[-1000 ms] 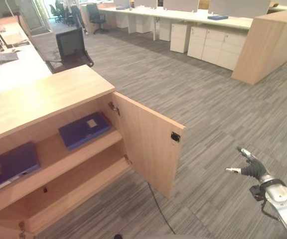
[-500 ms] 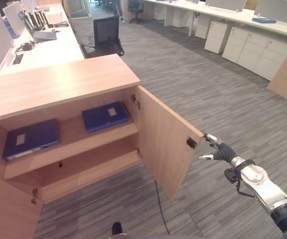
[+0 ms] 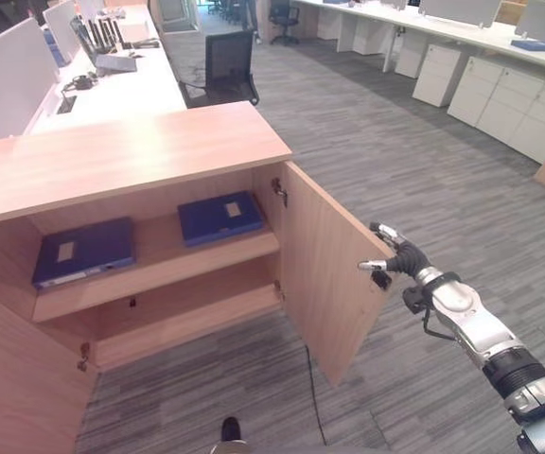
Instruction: Put the empty folder in the office cabinet
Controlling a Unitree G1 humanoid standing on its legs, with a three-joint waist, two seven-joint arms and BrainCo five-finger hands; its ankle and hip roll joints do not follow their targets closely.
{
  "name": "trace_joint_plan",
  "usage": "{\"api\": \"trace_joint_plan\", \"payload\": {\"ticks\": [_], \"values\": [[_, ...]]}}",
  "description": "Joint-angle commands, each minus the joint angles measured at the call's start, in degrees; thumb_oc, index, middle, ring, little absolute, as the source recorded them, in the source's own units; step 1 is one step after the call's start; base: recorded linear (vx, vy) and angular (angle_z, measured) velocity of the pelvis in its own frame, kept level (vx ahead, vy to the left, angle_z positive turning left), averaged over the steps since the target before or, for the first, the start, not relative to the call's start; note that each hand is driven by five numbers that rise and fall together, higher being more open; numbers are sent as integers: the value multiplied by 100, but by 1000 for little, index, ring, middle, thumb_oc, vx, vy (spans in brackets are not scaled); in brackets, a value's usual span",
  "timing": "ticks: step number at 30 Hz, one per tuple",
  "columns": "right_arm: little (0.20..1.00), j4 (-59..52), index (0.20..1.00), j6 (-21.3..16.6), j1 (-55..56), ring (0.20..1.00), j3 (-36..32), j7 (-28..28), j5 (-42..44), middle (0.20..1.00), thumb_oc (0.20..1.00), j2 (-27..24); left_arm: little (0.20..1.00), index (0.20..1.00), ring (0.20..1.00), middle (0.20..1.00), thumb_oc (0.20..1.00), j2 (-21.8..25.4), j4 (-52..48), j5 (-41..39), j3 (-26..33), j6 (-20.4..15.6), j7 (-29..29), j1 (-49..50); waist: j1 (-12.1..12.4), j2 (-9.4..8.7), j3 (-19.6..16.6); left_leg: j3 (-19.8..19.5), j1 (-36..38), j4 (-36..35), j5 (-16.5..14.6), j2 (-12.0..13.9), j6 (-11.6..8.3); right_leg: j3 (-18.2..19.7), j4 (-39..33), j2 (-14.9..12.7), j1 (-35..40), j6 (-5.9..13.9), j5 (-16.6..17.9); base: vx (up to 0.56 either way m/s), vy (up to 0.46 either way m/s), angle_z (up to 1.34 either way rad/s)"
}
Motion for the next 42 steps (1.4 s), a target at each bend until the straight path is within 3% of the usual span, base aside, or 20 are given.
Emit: {"api": "trace_joint_plan", "payload": {"ticks": [1,7,8,11,14,17,22,30,38,39,42], "values": [[1000,-66,1000,-227,-350,1000,411,259,442,1000,1000,620,1000,1000,1000,1000,1000,330,84,-249,2,-56,160,-398,145,-475,151,-242,263,-98,-712,-236,-172,18,-1347,125,-3,-122,649,3,13,9],[1000,-456,1000,-115,-452,1000,1078,940,1664,1000,1000,989,1000,1000,1000,1000,1000,356,56,-226,-45,-87,157,-432,252,-476,185,-263,279,-98,-702,-248,-189,-3,-1347,116,15,-126,634,-2,4,3],[1000,-742,1000,132,-303,1000,1424,1317,2642,1000,1000,1356,1000,1000,1000,1000,1000,354,35,-155,-85,-103,139,-410,311,-477,188,-275,275,-98,-695,-251,-196,-12,-1347,110,24,-128,635,0,0,0],[1000,-984,1000,518,-124,1000,2035,1729,3510,1000,1000,1833,1000,1000,1000,1000,1000,298,-109,-44,-179,-146,97,-338,435,-493,212,-305,276,-98,-671,-268,-207,-35,-1347,105,21,-139,643,0,0,0],[1000,-1406,1000,726,-184,1000,2641,1941,3673,1000,1000,1853,1000,1000,1000,1000,1000,260,-300,42,-268,-174,108,-330,514,-507,233,-365,247,-98,-653,-278,-219,-70,-1347,98,14,-155,632,0,0,0],[1000,-1537,1000,708,-296,1000,2830,2007,3703,1000,1000,1941,1000,1000,1000,1000,1000,259,-380,36,-271,-187,140,-327,568,-520,239,-401,233,-98,-641,-283,-225,-110,-1347,96,9,-161,623,-19,-22,8],[1000,-1322,1000,515,-116,1000,2922,1974,3835,1000,1000,2805,1000,1000,1000,1000,1000,-44,-343,131,-261,-161,405,-257,717,-522,289,-505,221,-98,-564,-276,-259,-138,-1347,127,53,-208,592,-31,-38,33],[1000,-1185,1000,434,241,1000,2768,1932,3936,1000,1000,2609,1000,1000,1000,1000,1000,-39,-251,172,-239,-167,436,-277,782,-512,337,-607,208,-57,-482,-192,-329,-169,-1347,228,130,-284,511,-23,-51,5],[1000,-224,1000,823,1245,1000,2349,1828,3323,1000,1000,1965,1000,1000,1000,1000,1000,-40,-386,117,-248,-209,263,-243,772,-514,570,-677,-15,161,-450,-73,-450,-302,-1347,290,224,-309,423,-21,-68,4],[1000,4,1000,808,1333,1000,2217,1773,3185,1000,1000,1888,1000,1000,1000,1000,1000,-90,-435,91,-303,-225,279,-271,745,-540,662,-506,-192,375,-435,-9,-435,-426,-1346,255,220,-317,436,-91,-95,34],[1000,832,1000,876,1572,1000,1778,1510,2870,1000,1000,1890,1000,1000,1000,1000,1000,-340,-455,-53,-454,-203,334,-312,575,-663,779,662,-455,993,-599,327,-228,-889,-1325,148,112,-352,473,-132,-64,91]]}}
